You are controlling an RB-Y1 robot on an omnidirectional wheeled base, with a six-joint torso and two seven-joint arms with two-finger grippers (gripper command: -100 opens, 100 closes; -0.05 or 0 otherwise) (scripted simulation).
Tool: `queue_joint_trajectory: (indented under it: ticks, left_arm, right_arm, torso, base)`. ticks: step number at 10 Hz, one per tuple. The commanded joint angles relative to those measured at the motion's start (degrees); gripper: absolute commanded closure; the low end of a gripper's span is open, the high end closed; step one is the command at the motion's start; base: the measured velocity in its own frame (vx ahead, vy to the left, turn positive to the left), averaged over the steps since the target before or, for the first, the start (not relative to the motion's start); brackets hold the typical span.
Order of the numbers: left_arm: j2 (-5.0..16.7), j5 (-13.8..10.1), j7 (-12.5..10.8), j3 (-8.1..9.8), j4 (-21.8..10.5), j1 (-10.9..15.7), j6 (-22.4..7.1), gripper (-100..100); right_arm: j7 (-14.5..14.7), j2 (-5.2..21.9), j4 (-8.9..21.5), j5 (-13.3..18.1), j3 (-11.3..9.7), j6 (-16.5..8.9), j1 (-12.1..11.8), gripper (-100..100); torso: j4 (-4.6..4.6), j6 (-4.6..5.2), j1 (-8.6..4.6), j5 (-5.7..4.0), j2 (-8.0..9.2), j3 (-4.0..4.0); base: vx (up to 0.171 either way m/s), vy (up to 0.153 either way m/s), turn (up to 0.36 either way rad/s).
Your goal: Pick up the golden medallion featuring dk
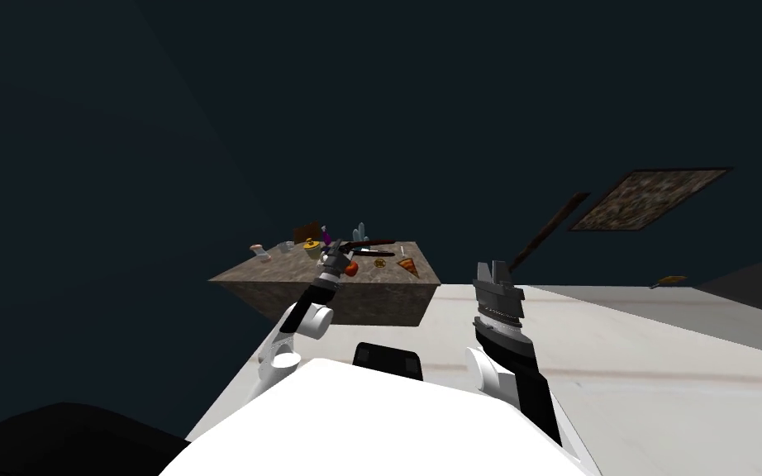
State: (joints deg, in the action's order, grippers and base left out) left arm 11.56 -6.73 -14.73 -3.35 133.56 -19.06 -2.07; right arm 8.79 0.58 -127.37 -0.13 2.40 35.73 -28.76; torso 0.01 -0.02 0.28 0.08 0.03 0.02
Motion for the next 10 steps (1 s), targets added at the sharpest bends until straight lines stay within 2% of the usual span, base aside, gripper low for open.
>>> queue_joint_trajectory:
  ticks: [1,2,4,7,9,10]
  left_arm:
    - [0.2,-0.2,-0.2,0.2,0.1,0.3,-2.3,-100]
    - [0.7,-0.6,-0.9,0.49,-0.2,1.5,-4.1,-100]
    - [0.7,-0.6,-0.9,0.49,-0.2,1.5,-6.1,-100]
    - [1.6,-1.5,-2.5,1.21,-0.9,4.0,-11.6,-100]
    - [1.6,-1.5,-2.5,1.21,-0.9,4.0,-14.1,-100]
    - [2.1,-1.9,-3.3,1.65,-1.5,5.3,-16.2,-100]
  right_arm:
    - [0.0,0.0,0.0,0.0,0.0,0.0,0.0,0]
    - [0.0,0.0,0.0,0.0,0.0,0.0,0.0,0]
    - [0.0,0.0,0.0,0.0,0.0,0.0,0.0,0]
    - [0.0,0.0,0.0,0.0,0.0,0.0,0.0,0]
    - [0.0,0.0,0.0,0.0,0.0,0.0,0.0,0]
    - [0.0,0.0,0.0,0.0,0.0,0.0,0.0,0]
  torso:
    - [0.0,0.0,0.0,0.0,0.0,0.0]
    - [-0.01,-0.01,-0.14,-0.03,-0.04,-0.02]
    - [-0.01,0.0,-0.09,-0.02,-0.04,-0.02]
    - [0.0,-0.01,-0.09,-0.02,0.0,0.0]
    - [-0.01,0.0,-0.05,-0.01,-0.05,-0.03]
    - [-0.02,-0.01,-0.14,-0.03,-0.07,-0.04]
  base:
    - [-0.007,0.026,0.013]
    - [-0.019,0.038,-0.117]
    - [-0.01,0.04,-0.051]
    - [-0.021,0.052,-0.12]
    - [-0.007,0.046,-0.058]
    - [-0.002,0.039,-0.169]
